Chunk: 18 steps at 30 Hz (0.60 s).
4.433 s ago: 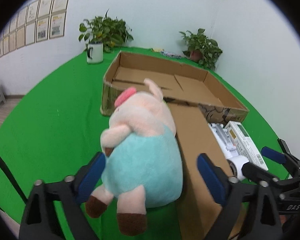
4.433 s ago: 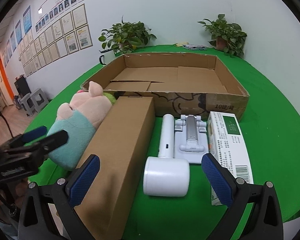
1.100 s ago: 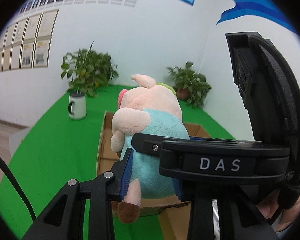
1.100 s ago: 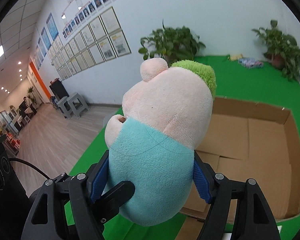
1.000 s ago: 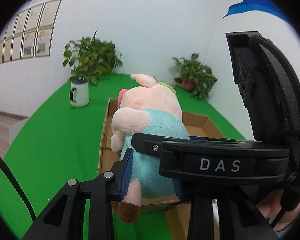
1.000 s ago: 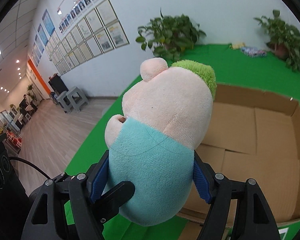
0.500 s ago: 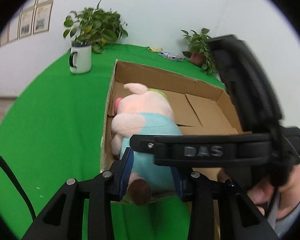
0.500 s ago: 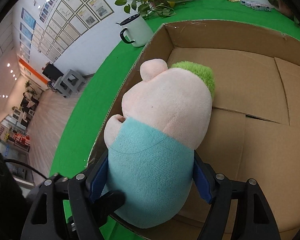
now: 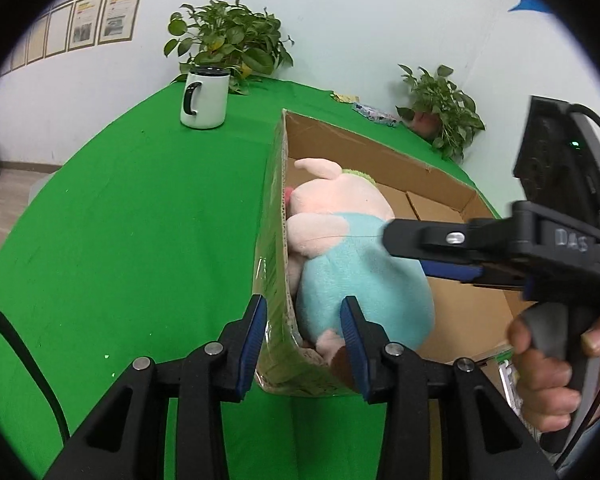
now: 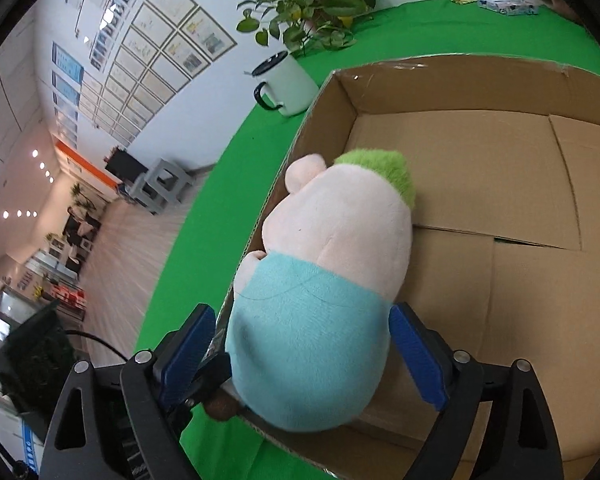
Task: Organize objects
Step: 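Carry the plush pig with the right gripper and lower it into the open box, then open the right gripper to release the pig and withdraw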
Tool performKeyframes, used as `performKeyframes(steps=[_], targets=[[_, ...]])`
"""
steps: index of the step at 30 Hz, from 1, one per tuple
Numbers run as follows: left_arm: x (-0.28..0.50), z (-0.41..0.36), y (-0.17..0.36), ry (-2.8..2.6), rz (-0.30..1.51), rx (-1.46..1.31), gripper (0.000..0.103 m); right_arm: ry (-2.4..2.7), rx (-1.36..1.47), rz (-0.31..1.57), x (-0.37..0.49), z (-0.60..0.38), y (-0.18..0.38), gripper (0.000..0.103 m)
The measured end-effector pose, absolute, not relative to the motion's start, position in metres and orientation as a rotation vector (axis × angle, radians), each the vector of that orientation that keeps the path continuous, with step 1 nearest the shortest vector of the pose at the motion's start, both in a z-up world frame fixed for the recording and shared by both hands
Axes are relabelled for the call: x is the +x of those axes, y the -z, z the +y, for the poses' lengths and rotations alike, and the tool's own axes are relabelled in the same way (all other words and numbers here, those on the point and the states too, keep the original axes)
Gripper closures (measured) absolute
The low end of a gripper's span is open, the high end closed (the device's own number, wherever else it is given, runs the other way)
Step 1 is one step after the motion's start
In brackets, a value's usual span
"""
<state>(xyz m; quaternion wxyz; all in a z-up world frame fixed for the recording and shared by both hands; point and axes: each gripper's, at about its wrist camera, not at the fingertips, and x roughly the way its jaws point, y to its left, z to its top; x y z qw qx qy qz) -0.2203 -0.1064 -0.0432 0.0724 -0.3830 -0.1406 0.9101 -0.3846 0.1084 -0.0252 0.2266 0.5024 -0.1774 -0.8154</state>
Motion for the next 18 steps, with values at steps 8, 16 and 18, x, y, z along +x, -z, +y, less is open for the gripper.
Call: performKeyframes(steps=[8,16,18], targets=[[-0.221,-0.102,0.045,-2.745,-0.388,-1.207,0.087,2.215,1.434,-0.466,-0.384,0.094,0.047,0.032],[-0.218,-0.101,0.044,-2.757,-0.388,-1.231,0.090,2.175,1.479,-0.557,-0.403,0.090,0.064,0.023],[-0.216,-0.100,0.043,-2.743,-0.395,-1.237,0.090,2.193,1.462,-0.538,-0.402,0.089,0.062,0.023]])
